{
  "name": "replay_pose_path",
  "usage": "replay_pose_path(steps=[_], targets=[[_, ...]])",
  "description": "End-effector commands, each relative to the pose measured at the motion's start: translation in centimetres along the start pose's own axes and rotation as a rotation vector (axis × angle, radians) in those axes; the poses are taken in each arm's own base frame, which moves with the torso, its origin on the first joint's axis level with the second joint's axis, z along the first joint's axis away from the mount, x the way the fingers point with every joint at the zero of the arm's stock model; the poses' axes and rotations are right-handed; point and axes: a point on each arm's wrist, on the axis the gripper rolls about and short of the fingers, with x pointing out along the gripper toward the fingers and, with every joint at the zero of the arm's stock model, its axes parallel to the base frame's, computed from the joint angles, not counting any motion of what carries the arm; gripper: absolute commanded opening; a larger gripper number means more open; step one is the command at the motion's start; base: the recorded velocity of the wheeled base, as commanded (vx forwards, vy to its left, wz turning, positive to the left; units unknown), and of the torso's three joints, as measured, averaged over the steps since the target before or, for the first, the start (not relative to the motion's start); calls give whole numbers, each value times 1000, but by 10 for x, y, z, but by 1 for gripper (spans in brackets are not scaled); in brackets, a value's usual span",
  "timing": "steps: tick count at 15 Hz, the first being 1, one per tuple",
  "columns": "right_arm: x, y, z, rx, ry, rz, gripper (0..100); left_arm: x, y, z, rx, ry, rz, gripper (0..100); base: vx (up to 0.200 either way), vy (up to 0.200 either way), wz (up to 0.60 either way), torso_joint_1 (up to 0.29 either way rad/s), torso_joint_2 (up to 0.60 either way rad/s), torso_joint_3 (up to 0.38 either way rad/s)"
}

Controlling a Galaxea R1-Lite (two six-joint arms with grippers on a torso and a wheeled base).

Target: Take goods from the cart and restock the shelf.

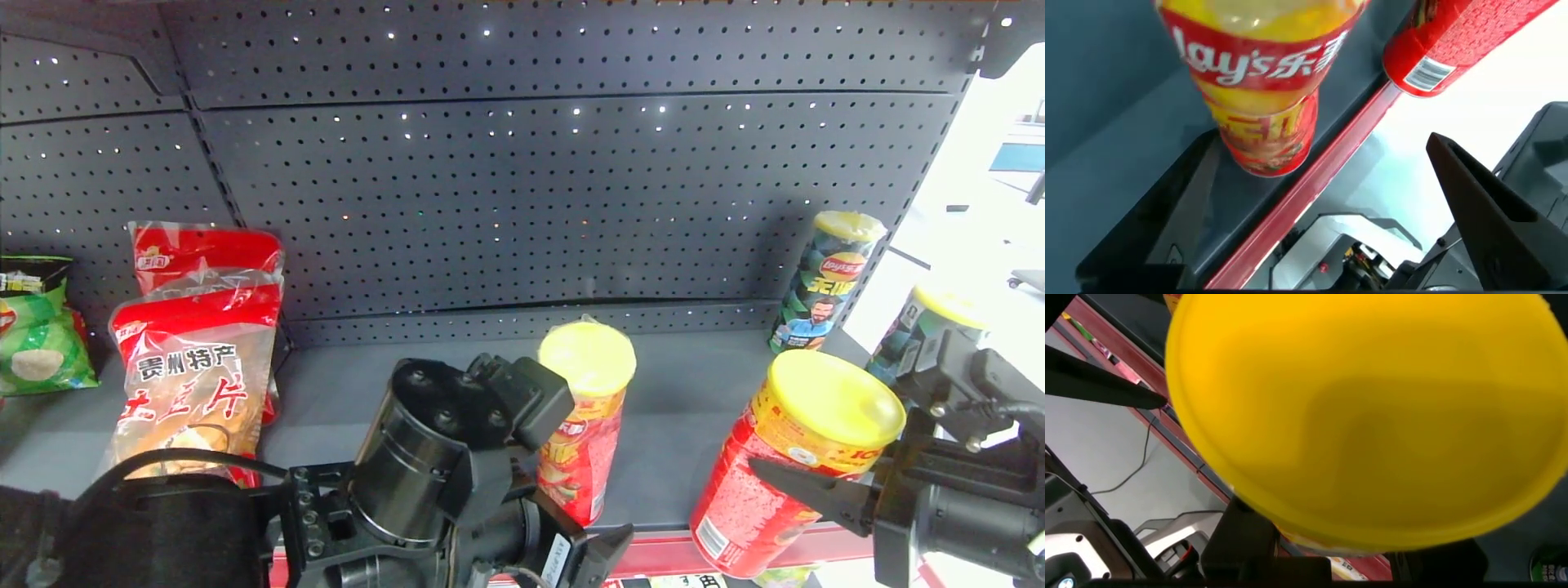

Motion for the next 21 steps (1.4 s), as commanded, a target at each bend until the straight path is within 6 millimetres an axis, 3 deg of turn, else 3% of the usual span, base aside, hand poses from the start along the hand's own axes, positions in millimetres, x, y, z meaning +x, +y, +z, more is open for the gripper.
replay_pose_path(steps=[1,15,21], targets=[[1,0,0,-1,0,0,0,4,-2,2,1,-2,-4,100,0,0,0,0,0,0],[2,0,0,0,8,5,0,14,-13,8,-1,-12,-29,100,0,0,0,0,0,0],[0,1,-2,-1,5,4,0,8,-6,-3,-4,21,-6,100,0,0,0,0,0,0]])
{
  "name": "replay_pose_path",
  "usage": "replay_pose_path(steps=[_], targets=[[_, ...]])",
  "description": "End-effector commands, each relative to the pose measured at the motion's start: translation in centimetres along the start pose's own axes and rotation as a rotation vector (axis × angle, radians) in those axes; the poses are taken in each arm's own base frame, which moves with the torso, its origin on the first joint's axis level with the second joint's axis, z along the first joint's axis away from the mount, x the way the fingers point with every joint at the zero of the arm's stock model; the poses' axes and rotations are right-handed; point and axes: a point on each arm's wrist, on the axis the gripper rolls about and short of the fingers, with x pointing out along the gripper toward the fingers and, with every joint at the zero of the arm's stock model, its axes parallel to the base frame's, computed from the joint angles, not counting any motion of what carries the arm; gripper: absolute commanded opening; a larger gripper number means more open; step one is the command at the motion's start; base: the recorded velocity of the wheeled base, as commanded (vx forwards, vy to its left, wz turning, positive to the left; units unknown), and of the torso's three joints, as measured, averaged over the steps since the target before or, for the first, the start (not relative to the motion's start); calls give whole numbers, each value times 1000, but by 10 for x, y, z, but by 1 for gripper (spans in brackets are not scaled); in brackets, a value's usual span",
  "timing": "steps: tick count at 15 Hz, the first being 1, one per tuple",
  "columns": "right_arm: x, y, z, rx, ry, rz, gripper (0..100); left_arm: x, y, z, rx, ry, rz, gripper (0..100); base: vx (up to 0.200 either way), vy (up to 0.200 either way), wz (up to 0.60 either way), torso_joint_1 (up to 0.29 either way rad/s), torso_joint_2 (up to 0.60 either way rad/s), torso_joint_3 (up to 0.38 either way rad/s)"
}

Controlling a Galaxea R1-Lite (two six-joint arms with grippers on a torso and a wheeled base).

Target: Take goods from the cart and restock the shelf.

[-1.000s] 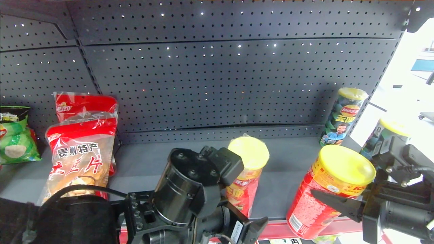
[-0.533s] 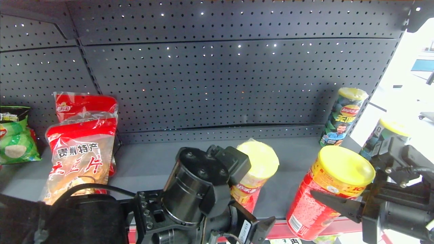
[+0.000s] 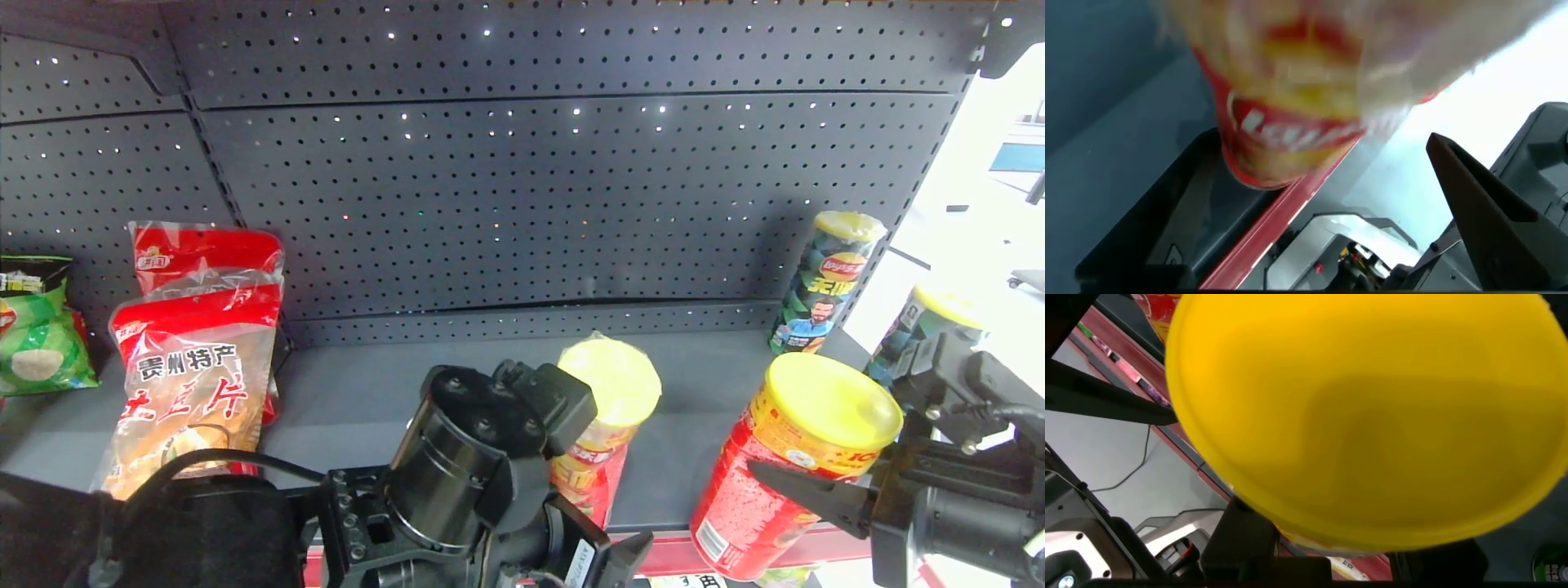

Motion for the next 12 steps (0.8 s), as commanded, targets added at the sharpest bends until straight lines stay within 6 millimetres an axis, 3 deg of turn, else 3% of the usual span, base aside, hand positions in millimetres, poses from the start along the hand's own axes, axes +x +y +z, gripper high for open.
replay_pose_path(steps=[1,6,12], targets=[[-1,0,-1,0,-1,0,0,-5,5,-5,-4,10,15,100,0,0,0,0,0,0],[-1,0,0,-1,-4,-2,0,-12,24,-6,-36,7,77,100,0,0,0,0,0,0],[-3,0,0,-1,-8,-3,0,-12,24,-3,-38,-2,72,100,0,0,0,0,0,0]])
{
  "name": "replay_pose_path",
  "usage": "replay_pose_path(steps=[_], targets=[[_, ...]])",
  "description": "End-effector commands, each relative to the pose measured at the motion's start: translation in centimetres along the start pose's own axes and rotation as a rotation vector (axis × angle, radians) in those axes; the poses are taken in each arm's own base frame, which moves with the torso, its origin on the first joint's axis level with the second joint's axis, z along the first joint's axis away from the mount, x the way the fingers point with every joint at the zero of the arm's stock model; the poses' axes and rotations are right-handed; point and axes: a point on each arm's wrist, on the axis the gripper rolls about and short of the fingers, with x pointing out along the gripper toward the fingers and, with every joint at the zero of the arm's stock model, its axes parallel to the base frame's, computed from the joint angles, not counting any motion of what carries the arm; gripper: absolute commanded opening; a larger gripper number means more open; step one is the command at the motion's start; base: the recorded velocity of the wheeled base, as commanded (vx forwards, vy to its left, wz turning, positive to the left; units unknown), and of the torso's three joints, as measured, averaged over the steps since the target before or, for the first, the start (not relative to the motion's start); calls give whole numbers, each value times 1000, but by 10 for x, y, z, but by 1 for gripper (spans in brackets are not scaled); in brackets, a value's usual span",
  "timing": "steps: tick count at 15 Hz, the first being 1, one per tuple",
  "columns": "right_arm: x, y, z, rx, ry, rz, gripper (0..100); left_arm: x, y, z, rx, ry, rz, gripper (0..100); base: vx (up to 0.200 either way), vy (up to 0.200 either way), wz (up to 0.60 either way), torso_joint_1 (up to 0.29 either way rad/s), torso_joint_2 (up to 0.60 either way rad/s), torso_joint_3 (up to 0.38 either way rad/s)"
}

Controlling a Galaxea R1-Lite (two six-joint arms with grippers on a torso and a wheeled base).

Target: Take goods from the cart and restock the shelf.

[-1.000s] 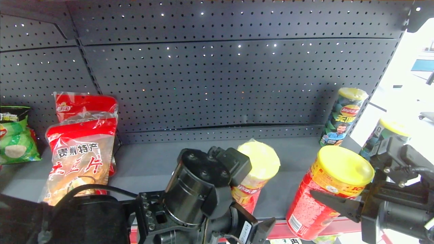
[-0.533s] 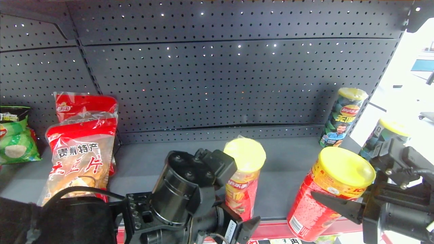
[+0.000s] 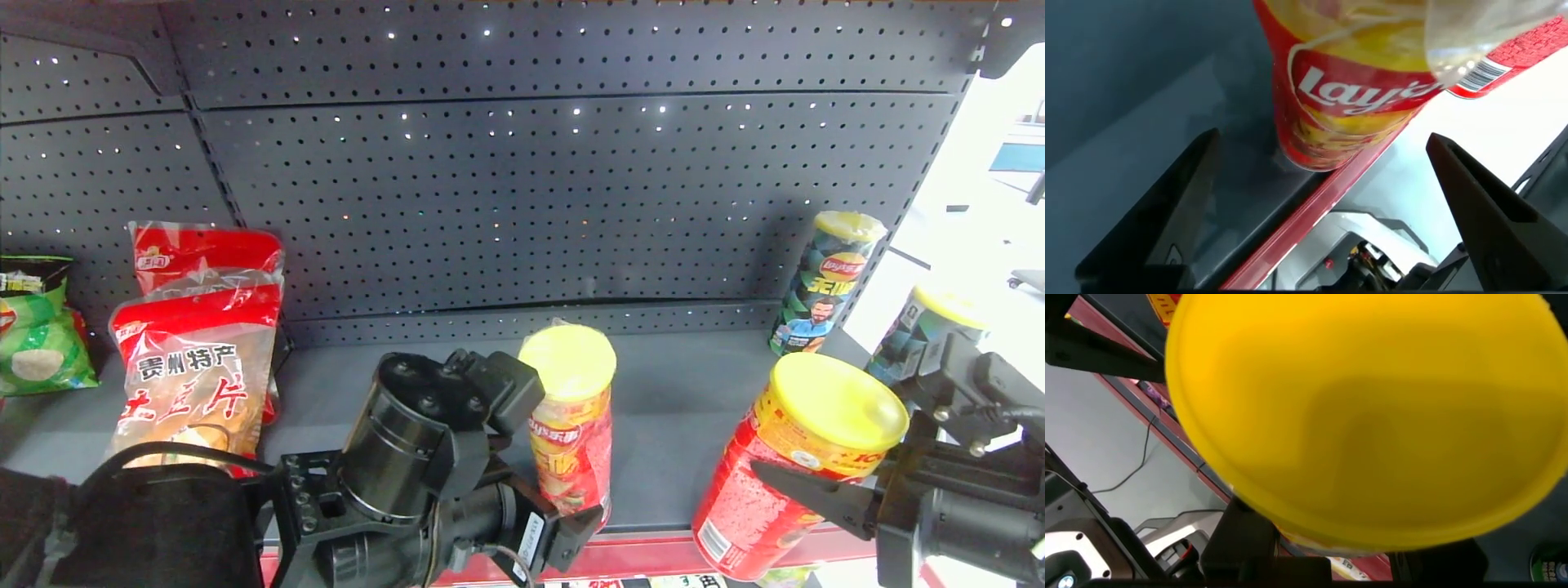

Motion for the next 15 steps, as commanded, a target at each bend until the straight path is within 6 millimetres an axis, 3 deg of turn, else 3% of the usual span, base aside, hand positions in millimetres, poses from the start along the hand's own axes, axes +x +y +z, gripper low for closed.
replay_pose_path(steps=[1,5,15], targets=[[-1,0,0,0,-1,0,0,-1,0,2,0,-11,-2,100,0,0,0,0,0,0],[-1,0,0,0,-1,0,0,0,-4,19,-2,-68,-14,100,0,0,0,0,0,0],[-3,1,-5,0,6,2,0,-2,-3,25,-9,-92,-2,100,0,0,0,0,0,0]])
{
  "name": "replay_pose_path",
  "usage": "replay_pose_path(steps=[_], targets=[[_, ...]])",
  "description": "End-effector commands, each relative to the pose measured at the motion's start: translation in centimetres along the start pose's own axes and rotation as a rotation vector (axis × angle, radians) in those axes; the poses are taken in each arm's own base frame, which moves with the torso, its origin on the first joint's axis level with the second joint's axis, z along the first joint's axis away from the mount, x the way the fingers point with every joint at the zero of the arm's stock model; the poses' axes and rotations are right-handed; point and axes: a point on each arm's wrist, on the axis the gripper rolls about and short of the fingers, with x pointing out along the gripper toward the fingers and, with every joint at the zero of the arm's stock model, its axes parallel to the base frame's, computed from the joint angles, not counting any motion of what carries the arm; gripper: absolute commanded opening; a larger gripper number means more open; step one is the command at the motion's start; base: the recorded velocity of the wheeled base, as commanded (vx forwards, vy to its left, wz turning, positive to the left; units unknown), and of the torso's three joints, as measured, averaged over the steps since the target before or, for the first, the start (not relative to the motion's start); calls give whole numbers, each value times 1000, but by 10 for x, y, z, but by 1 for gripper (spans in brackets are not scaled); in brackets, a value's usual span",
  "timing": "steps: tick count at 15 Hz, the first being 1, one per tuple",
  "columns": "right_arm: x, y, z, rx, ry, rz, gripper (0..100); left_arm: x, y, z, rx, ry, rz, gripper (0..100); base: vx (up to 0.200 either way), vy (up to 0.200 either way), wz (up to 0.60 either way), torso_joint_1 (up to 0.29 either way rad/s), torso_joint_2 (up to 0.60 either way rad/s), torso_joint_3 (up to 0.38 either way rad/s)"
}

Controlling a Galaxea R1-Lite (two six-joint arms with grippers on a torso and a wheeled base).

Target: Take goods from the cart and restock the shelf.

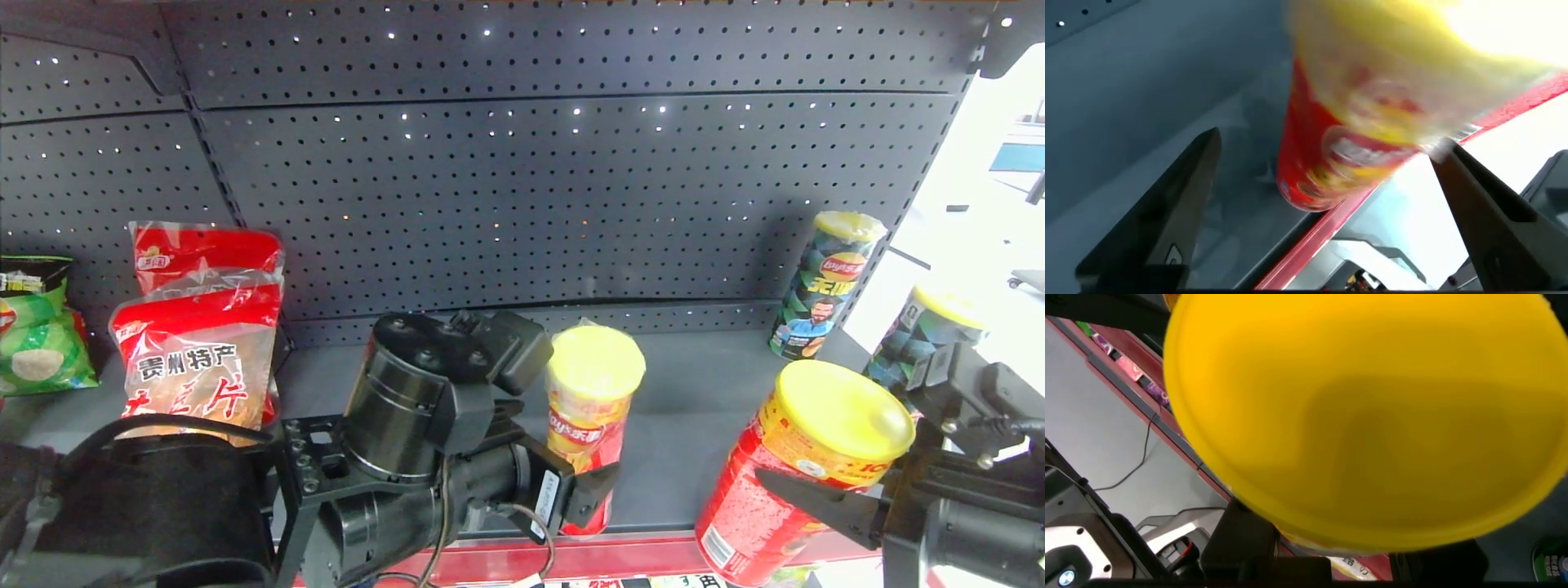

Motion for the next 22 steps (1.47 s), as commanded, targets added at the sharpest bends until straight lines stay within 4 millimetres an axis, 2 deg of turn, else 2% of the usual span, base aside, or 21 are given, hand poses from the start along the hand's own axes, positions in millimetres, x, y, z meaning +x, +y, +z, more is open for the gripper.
replay_pose_path(steps=[1,2,4,6,10,15,16,18,22], targets=[[0,0,1,-1,-2,0,0,-3,-3,0,3,-5,-6,100,0,0,0,0,0,0],[0,0,1,-1,-4,0,0,-6,-5,-1,6,-5,-13,100,0,0,0,0,0,0],[0,0,1,-1,-4,0,0,-17,-2,-23,17,60,-11,100,0,0,0,0,0,0],[0,0,2,-1,-5,0,0,-18,0,-33,21,95,-8,100,0,0,0,0,0,0],[0,0,0,0,-2,-1,0,-16,4,-35,16,102,7,100,0,0,0,0,0,0],[-1,0,0,1,-5,-2,0,-14,6,-51,25,166,15,100,0,0,0,0,0,0],[-2,0,1,1,-8,-4,0,-4,5,-45,20,154,21,100,0,0,0,0,0,0],[-2,0,1,1,-8,-4,0,4,3,-43,22,153,18,100,0,0,0,0,0,0],[-2,0,1,1,-11,-4,0,9,3,-48,25,177,22,100,0,0,0,0,0,0]])
